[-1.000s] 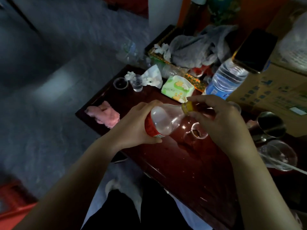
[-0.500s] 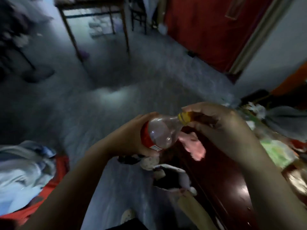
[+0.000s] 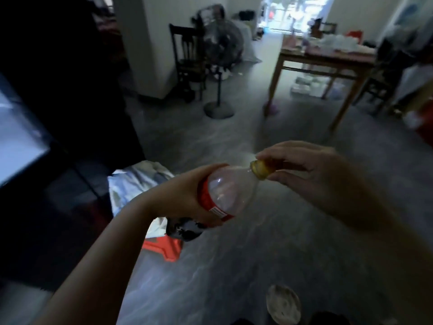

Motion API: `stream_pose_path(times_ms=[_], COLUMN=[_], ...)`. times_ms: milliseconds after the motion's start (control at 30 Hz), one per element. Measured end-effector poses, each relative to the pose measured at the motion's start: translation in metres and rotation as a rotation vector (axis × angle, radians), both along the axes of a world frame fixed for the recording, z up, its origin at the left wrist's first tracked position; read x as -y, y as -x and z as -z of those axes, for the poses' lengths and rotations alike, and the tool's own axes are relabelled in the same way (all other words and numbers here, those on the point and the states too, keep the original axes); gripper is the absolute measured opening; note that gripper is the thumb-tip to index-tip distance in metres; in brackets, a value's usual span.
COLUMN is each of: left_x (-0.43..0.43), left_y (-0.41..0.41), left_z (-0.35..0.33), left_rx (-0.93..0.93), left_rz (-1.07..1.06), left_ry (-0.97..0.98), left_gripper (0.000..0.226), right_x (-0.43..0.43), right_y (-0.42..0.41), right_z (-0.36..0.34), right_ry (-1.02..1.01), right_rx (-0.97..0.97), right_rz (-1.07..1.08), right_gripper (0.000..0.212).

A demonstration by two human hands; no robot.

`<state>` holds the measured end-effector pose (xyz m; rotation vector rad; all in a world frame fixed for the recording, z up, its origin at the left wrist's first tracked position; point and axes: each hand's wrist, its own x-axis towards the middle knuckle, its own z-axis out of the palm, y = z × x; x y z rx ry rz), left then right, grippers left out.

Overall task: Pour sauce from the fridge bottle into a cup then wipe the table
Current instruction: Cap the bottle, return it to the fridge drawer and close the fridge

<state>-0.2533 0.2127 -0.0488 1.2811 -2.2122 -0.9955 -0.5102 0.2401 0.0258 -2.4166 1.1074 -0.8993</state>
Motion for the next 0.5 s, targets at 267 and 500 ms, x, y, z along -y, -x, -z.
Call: stream_pose_path(times_ms=[267,500], left_x=[0.014,0.024], left_y=[-0.068,-0.093], left_z=[-0.022,-0.050], left_rx=[-0.027,-0.113], left_rz=[-0.207,-0.404], left_ry=[-0.130,-0.168], left_gripper=[0.104,0.095], right_x=[0.105,0.181], right_y=[-0.070,-0.121], right_z=[-0.013,-0.032], right_ry=[0.114,0.112], right_rx=[-0.074,-0.033], right_rz=[-0.408,-0.744], right_gripper=[0.032,0.032])
